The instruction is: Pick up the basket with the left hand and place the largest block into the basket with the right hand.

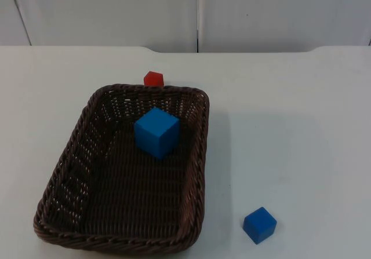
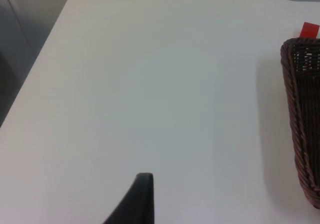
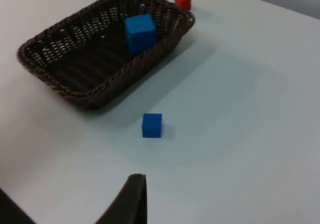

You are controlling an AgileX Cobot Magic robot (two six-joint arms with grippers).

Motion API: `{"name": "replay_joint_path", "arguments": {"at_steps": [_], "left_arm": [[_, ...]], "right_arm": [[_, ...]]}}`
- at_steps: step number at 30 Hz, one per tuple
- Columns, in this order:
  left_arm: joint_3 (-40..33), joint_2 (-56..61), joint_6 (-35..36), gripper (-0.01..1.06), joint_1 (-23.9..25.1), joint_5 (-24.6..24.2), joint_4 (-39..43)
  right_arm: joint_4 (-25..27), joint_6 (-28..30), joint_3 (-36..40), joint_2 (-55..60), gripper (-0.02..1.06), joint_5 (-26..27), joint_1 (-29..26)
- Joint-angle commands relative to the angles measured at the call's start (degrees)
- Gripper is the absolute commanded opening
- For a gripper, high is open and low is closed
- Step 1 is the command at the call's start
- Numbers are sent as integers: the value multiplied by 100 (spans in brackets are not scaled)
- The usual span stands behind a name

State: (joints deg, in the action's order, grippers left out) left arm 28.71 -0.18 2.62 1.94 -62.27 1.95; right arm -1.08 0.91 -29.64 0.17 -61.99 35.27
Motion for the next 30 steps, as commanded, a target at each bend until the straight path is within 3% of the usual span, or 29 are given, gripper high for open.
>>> {"name": "replay_joint_path", "arguments": {"at_steps": [1, 12, 30], "left_arm": [[-22, 18, 6, 105, 13, 66, 13], [-22, 18, 6, 105, 13, 66, 13], [-22, 18, 6, 105, 13, 66, 13]], "right_arm": [[13, 3, 19, -17, 105, 27, -154], [13, 3, 19, -17, 105, 27, -1288], [13, 3, 19, -17, 105, 27, -2640]]}}
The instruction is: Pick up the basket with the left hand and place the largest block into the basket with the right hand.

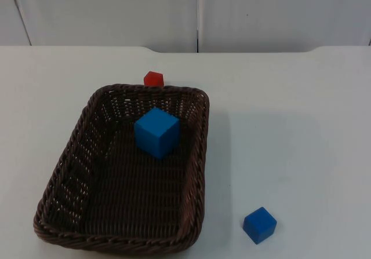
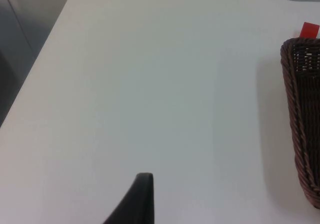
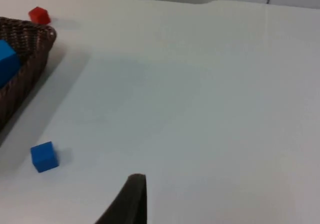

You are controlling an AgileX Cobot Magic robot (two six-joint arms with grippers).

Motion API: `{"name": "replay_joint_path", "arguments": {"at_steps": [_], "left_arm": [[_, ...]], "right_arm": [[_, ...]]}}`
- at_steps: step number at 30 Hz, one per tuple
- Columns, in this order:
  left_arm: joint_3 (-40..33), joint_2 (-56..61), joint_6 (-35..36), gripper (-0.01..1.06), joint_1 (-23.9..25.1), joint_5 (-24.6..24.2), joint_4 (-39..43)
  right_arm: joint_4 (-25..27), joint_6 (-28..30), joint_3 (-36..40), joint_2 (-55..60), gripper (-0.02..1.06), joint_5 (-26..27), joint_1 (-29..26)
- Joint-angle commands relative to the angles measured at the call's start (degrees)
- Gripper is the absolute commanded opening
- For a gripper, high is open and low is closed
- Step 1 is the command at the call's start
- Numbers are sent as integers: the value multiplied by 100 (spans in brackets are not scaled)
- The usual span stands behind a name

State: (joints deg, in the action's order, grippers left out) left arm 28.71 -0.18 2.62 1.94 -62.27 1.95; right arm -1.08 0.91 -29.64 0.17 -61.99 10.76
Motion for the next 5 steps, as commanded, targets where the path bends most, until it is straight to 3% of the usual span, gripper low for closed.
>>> {"name": "replay_joint_path", "arguments": {"at_steps": [1, 5], "left_arm": [[-22, 18, 6, 105, 13, 66, 13], [-22, 18, 6, 105, 13, 66, 13]], "right_arm": [[13, 4, 19, -17, 105, 27, -295], [13, 4, 19, -17, 105, 27, -538]]}}
